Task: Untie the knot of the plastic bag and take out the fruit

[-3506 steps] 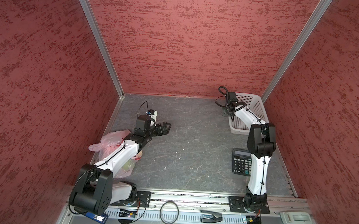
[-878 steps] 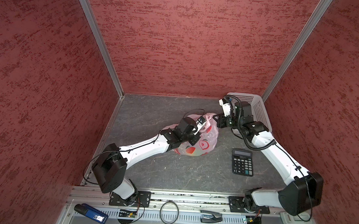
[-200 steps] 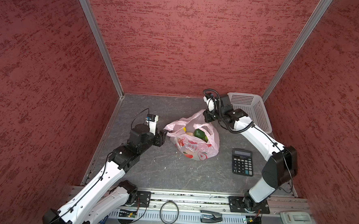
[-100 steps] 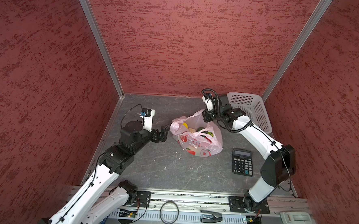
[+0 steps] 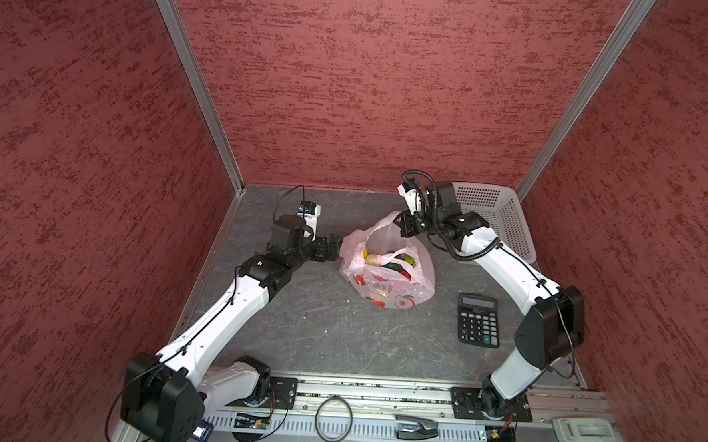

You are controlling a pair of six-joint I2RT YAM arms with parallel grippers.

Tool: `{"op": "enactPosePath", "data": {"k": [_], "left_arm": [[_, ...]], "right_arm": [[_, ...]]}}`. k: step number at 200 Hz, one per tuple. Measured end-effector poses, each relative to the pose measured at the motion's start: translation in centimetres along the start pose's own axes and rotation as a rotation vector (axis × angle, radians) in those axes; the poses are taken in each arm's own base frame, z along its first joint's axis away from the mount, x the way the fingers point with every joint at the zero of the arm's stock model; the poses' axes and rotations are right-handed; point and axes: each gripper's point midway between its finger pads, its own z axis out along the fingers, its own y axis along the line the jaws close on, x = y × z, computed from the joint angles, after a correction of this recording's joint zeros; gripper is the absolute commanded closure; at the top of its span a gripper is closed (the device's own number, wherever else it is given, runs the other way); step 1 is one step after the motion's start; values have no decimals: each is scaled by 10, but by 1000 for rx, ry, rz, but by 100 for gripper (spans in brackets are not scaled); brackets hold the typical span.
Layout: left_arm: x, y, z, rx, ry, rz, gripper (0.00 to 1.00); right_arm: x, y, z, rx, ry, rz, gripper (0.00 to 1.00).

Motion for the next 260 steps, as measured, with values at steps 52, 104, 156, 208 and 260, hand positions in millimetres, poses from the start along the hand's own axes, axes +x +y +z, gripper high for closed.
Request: {"op": "enactPosePath", "data": {"k": [52, 104, 156, 208, 260], "left_arm": [[-9, -65, 41, 227, 16, 49, 1], [19, -104, 56, 336, 97, 83, 0], [38, -94, 63, 142, 106, 153, 0], [44, -38, 94, -198, 140, 190, 1], [28, 18, 81, -450, 116, 163, 7]], "right_arm": [[-10, 8, -4, -36, -22, 9, 100], [-10, 9, -4, -39, -21, 25, 100], [-11, 12, -4, -65, -26, 45, 100], [-14, 24, -6, -131, -33, 50, 100], [-13, 30, -6, -166, -27, 45, 100]]}}
